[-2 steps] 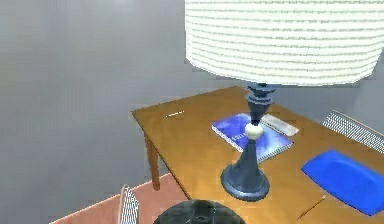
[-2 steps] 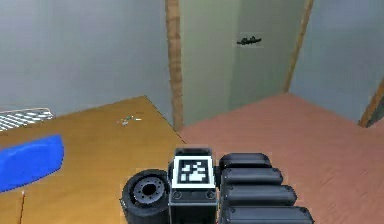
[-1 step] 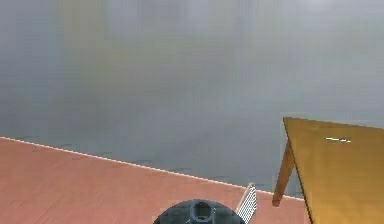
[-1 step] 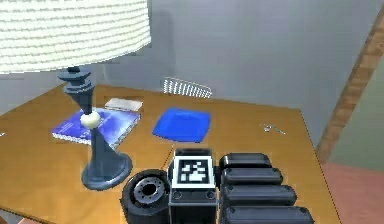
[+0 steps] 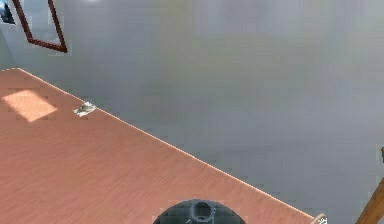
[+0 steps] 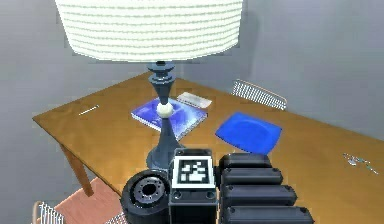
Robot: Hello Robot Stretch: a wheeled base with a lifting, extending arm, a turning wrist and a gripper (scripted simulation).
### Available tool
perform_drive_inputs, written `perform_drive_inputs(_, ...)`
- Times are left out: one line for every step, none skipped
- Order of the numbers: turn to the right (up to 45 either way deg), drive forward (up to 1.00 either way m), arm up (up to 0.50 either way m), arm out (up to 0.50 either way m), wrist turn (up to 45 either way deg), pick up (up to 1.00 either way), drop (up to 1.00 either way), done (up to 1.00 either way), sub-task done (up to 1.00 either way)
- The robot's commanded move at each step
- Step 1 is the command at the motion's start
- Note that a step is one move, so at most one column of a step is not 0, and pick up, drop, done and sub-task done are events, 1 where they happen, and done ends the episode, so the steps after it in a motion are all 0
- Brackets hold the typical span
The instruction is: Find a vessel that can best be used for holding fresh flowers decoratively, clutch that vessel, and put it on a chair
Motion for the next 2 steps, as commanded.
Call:
perform_drive_inputs(0.0, 0.0, 0.0, 0.2, 0.0, 0.0, 0.0, 0.0, 0.0)
perform_drive_inputs(0.0, 0.0, 0.0, 0.0, 45.0, 0.0, 0.0, 0.0, 0.0)
